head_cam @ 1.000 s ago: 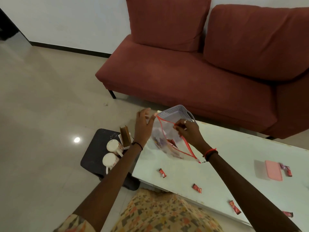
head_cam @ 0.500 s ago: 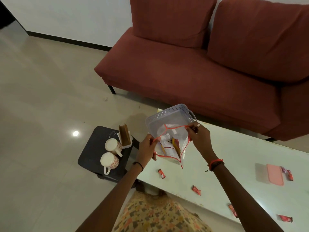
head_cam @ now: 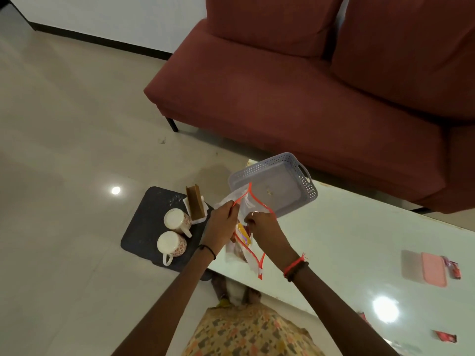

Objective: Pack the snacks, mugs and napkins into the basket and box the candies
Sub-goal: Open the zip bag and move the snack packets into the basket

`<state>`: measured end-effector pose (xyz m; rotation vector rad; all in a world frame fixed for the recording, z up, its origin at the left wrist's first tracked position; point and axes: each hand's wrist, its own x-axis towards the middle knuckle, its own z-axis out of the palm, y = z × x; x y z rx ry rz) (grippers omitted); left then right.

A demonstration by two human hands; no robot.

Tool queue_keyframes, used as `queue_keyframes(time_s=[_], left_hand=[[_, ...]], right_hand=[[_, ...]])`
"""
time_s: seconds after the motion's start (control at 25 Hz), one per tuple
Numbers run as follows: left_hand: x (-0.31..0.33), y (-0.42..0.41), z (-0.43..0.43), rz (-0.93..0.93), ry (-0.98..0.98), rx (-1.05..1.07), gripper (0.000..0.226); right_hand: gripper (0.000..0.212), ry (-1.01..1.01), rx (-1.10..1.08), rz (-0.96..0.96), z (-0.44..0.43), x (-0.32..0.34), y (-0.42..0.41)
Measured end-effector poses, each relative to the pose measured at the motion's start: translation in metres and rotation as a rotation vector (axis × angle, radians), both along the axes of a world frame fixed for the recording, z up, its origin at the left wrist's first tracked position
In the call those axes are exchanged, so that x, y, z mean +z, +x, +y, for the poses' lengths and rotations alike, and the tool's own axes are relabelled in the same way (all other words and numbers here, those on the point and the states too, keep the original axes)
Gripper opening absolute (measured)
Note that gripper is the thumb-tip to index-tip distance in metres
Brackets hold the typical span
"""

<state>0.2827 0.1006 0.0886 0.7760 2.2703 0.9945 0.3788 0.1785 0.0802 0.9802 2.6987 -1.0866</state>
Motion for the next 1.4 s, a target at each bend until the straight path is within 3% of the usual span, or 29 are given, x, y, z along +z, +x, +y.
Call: queue_keyframes(time_s=[0.12, 0.24, 0.56, 0.68, 0.84, 1.0, 1.12, 1.24, 1.4], left_hand=[[-0.001, -0.008, 0.003, -0.033, -0.018, -0.003, 0.024], [-0.001, -0.014, 0.008, -0.037, -0.014, -0.024, 0.024], [-0.016, -0.053, 0.043, 0.024, -0.009, -0.099, 0.029], [-0.011, -0.076, 0.065, -0.007, -0.003, -0.047, 0.029], [-0.006, -0.105, 0.089, -0.062, -0.008, -0.049, 0.028], [-0.002, -0.132, 0.11, -0.035, 0.042, -0.009, 0.034], [-0.001, -0.151, 0.125, -0.055, 0.1, 0.029, 0.033], [-0.009, -0.162, 0.133, -0.054, 0.127, 0.046, 0.035], [-0.021, -0.167, 0.134, -0.063, 0.171, 0.029, 0.031]], right_hand=[[0.026, -0.132, -0.023, -0.226, 0.005, -0.021, -0.021], [0.032, -0.095, 0.007, -0.365, 0.01, -0.031, -0.035], [0.029, 0.095, 0.019, -0.415, 0.037, -0.026, -0.057], [0.025, 0.083, -0.045, -0.327, 0.059, -0.005, -0.06], [0.038, -0.052, -0.3, -0.11, 0.108, 0.052, -0.051], [0.023, -0.386, -0.544, 0.347, 0.165, 0.087, -0.017], [0.022, -0.332, -0.76, 0.401, 0.219, 0.034, -0.006], [0.019, -0.151, -0.832, 0.132, 0.26, -0.063, -0.008], [0.029, -0.109, -0.84, -0.145, 0.272, -0.17, -0.001]])
